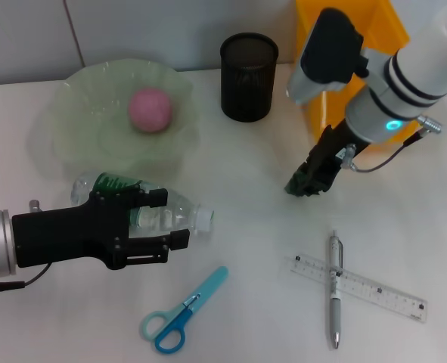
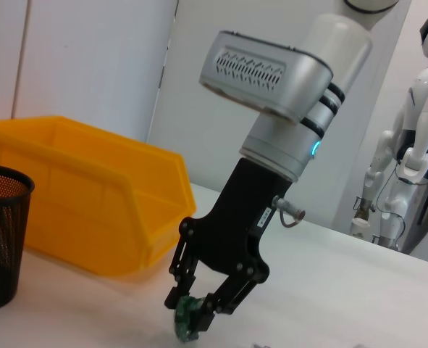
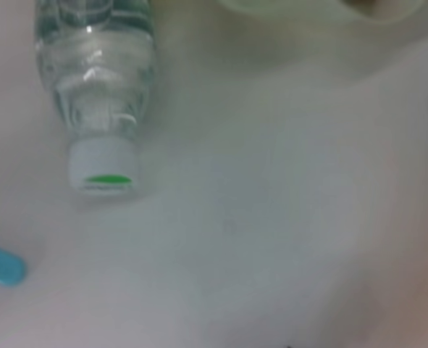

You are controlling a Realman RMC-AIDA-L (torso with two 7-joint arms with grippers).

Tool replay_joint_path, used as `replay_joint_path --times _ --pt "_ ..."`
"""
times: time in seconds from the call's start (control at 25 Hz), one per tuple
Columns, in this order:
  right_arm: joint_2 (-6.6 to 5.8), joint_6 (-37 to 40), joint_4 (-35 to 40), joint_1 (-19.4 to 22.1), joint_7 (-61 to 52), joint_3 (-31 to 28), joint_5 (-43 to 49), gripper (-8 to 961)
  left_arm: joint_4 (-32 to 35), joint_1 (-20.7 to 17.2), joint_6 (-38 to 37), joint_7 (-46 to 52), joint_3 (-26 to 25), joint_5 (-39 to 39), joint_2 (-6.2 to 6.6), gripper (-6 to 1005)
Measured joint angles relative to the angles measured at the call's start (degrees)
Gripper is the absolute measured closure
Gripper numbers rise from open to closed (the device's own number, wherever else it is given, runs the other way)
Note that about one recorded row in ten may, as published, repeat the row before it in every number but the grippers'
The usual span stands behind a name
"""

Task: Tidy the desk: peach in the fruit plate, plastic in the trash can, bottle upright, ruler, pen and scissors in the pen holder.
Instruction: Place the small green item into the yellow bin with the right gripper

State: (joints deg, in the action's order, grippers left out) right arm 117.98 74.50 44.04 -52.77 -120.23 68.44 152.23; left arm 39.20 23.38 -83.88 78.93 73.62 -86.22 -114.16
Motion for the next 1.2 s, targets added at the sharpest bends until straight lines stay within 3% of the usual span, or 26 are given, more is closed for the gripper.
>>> replay_joint_path --times 0.28,0.52,0.8,0.84,0.96,1.2 --pt "0.86 7.9 20.5 5.0 -4.7 -4.5 -0.2 618 0.0 0.0 0.0 -0.1 0.0 0.0 0.00 166" --pt "0.32 7.6 33.1 7.8 -9.3 -11.4 0.5 678 -0.1 0.0 -0.7 -0.8 0.0 0.0 -0.07 167" --pt "-1.35 -0.1 28.6 7.4 -11.8 -17.9 4.7 749 0.0 0.0 -1.5 -0.9 -0.6 0.0 -0.18 167" --pt "-1.96 -3.4 24.9 7.4 -11.8 -18.7 4.5 722 0.0 0.0 -1.5 -0.9 -0.6 0.0 -0.18 167" --pt "-2.26 -5.7 22.3 7.4 -11.5 -19.0 4.2 639 0.0 0.0 -1.5 -0.9 -0.6 0.0 -0.15 167" --pt "-2.32 -8.7 20.4 8.0 -10.8 -18.7 2.3 490 -0.1 0.3 -1.6 -0.8 -0.7 0.0 -0.04 166"
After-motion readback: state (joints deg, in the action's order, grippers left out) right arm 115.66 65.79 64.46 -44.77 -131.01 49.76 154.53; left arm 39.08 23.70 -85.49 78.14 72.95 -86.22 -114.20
